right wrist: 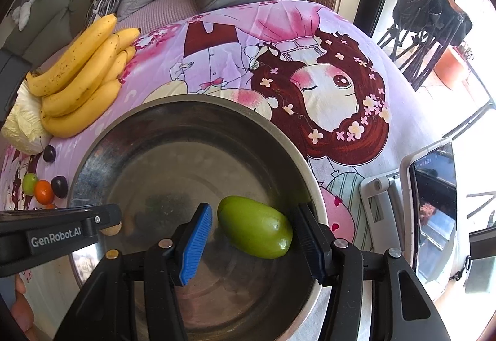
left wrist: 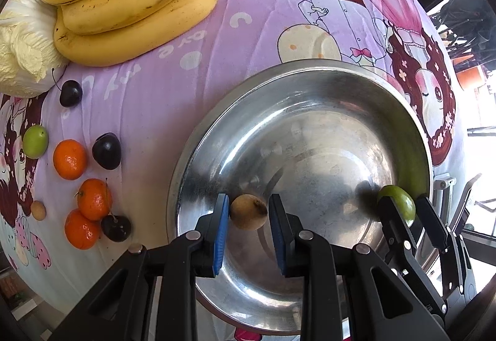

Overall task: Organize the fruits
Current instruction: 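Open the right gripper to drop the green fruit while the left releases the brown fruit, then lift both grippers out of the steel bowl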

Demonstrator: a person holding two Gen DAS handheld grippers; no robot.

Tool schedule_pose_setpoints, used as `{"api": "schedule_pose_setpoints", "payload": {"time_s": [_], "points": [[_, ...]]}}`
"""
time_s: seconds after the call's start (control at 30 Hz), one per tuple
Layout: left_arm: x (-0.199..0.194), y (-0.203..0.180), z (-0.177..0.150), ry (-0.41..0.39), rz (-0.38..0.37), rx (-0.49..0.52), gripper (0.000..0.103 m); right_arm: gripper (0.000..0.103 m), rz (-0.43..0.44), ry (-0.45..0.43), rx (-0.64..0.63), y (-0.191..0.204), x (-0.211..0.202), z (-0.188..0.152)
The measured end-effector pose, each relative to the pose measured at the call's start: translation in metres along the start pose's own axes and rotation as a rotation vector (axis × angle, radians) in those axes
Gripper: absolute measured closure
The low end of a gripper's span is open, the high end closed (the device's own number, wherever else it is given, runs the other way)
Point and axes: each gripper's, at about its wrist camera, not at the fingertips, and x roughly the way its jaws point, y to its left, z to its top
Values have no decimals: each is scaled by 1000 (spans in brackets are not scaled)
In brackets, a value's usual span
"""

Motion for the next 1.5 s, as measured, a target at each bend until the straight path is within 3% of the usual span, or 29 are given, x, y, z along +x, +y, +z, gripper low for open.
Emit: {"api": "schedule_pose_setpoints", "payload": {"time_s": [0.73, 0.8, 0.93, 1.07, 1.13, 1.23, 1.37, 1.5], "points": [[-51, 5, -22, -79, -20, 7, 74, 44, 27, -69, -6, 7, -27, 0], [-52, 9, -25, -83, -9, -3, 65, 43, 31, -71, -9, 9, -28, -1], [-55, 22, -30, -80, 1, -23, 62, 43, 40, -67, -11, 11, -29, -1], [-57, 35, -35, -78, 29, -39, 44, 35, 36, -71, -20, 15, -29, -2], [-59, 41, -37, -79, 46, -41, 44, 35, 51, -67, -24, 17, -29, -2], [-60, 48, -41, -81, 70, -57, 34, 31, 53, -61, -39, 21, -28, -4], [-61, 59, -44, -96, 87, -82, 32, 23, 49, -60, -47, 22, -26, -4], [-61, 70, -46, -101, 100, -107, 20, 23, 57, -52, -48, 22, -24, -5]]}}
